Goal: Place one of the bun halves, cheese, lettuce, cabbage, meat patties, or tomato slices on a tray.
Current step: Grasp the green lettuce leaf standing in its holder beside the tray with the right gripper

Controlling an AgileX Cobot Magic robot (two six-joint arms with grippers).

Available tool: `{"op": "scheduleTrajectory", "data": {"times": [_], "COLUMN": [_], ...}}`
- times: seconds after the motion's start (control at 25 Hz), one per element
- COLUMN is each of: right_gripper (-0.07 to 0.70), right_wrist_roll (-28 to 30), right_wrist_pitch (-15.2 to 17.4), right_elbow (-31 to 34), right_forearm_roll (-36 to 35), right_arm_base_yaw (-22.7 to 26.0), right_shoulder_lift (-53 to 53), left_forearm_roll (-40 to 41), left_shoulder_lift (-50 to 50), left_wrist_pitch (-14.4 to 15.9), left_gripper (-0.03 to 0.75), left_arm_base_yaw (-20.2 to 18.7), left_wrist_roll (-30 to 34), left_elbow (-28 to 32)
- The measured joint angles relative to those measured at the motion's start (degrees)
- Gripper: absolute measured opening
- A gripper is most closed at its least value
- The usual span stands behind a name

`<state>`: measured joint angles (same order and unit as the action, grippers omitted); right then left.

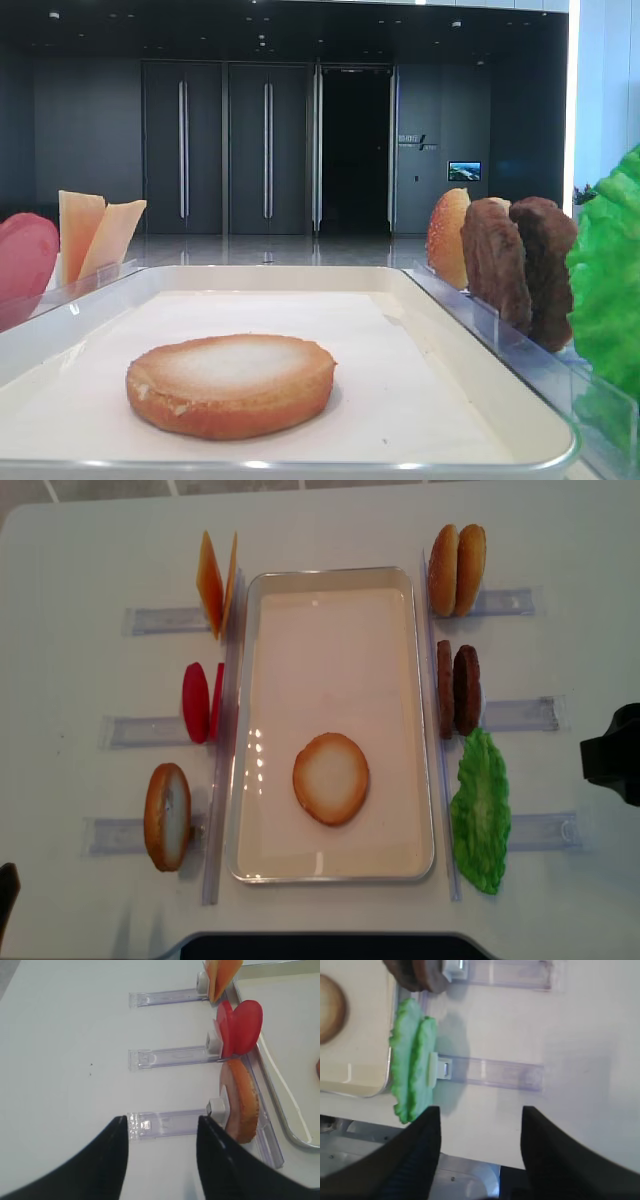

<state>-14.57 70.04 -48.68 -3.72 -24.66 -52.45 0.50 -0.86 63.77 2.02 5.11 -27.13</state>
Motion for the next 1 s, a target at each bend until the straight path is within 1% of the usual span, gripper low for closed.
{"op": "scheduleTrajectory", "data": {"times": [0.08, 0.2, 0.36, 0.52, 0.8, 1.0], "right_gripper": [0.379, 0.379, 0.379, 0.379, 0.379, 0.379], "right_wrist_roll": [-3.7, -8.6, -12.7, -14.2, -14.5, -14.6], "right_wrist_pitch": [0.0, 0.0, 0.0, -1.1, -5.3, -7.0], "right_elbow": [0.0, 0.0, 0.0, 0.0, 0.0, 0.0], "right_forearm_roll": [1.1, 2.3, 2.9, 2.9, 2.9, 2.9], "right_arm_base_yaw": [-4.4, -9.8, -14.2, -14.8, -14.8, -14.8], "right_shoulder_lift": [-0.1, -1.2, -4.6, -7.2, -8.4, -10.8], "left_forearm_roll": [0.0, 0.0, 0.0, 0.0, 0.0, 0.0], "left_shoulder_lift": [0.0, 0.0, 0.0, 0.0, 0.0, 0.0], "left_wrist_pitch": [0.0, 0.0, 0.0, 0.0, 0.0, 0.0], "left_gripper": [0.345, 0.345, 0.342, 0.342, 0.342, 0.342], "left_arm_base_yaw": [0.0, 0.0, 0.0, 0.0, 0.0, 0.0], "left_wrist_roll": [0.0, 0.0, 0.0, 0.0, 0.0, 0.0], "left_elbow": [0.0, 0.0, 0.0, 0.0, 0.0, 0.0]}}
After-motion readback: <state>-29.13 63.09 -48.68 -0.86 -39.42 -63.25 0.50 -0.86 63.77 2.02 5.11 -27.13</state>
